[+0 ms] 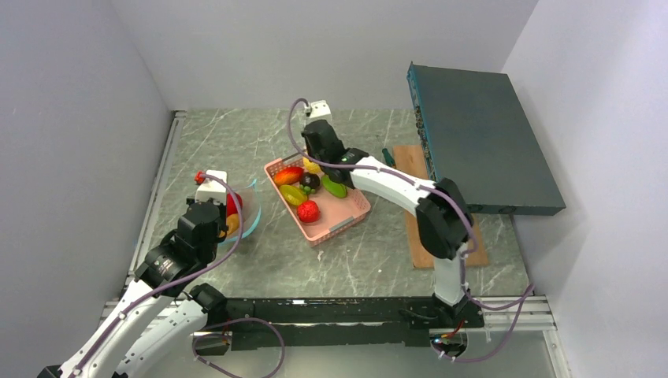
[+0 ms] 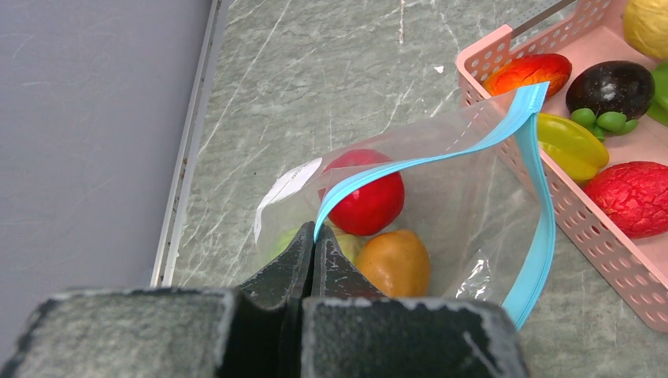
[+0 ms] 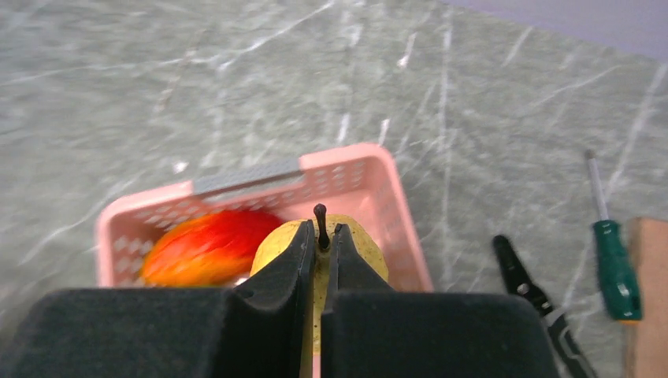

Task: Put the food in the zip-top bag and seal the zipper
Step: Pick up the fake fruit from the bin, then place the fake fruit in the zipper food storage bag.

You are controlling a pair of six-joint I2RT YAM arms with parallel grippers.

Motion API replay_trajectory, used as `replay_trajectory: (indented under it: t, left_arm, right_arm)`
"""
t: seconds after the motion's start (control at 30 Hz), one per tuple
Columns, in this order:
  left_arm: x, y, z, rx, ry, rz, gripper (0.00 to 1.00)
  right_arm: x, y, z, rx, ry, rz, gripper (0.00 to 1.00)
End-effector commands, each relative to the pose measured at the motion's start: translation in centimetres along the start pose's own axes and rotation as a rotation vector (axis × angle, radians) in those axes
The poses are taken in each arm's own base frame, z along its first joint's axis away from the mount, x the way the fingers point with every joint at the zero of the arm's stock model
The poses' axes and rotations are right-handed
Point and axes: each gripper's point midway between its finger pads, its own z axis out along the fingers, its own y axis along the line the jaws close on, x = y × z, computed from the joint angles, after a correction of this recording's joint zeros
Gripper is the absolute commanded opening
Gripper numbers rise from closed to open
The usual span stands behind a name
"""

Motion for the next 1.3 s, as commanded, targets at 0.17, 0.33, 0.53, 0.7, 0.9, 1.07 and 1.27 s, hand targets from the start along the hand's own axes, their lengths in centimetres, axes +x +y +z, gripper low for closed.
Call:
replay_trajectory:
  t: [0.17,0.33,0.53,0.7,0.9,1.07,1.27]
  left_arm:
    - [-0.8,0.1,-0.1,0.000,-0.032,-0.023,0.00]
    - [-0.8,0.2,-0.1,-0.004,-0.035,-0.025,0.00]
    - [-0.8,0.3,-0.2,-0.010,-0.035,-0.029,0.00]
    - [-0.7,0.4,-0.2,-0.012,-0.032,-0.028,0.00]
    - [-0.8,0.3,-0.2,-0.009,-0.037,-0.030,0.00]
    - [-0.9,0.3,-0.2,-0.008,-0.040,-0.031,0.00]
    - [-0.9,0.2,-0.2,-0.002,-0.042,-0.030,0.00]
  right_arm:
    - [-7.3,9.9,-15.8,-0.790,-0.208,0.350,0.00]
    - [-7.7,14.0,-21.7,-0.933,-0.226,0.443,0.00]
    - [-6.1,18.1,-21.7,-0.894,-0.164,0.645,0.00]
    - [-3.6,19.6,-18.3,-0.749,-0.123,0.714,0.00]
    - [-1.5,19.9,-16.2,-0.630,-0.110,0.733,0.00]
    - [-0.6,21.5,-15.8,-0.645,-0.065,0.717,0.13]
    - [0.2,24.7,-16.1,-0.714,0.033,0.644,0.46]
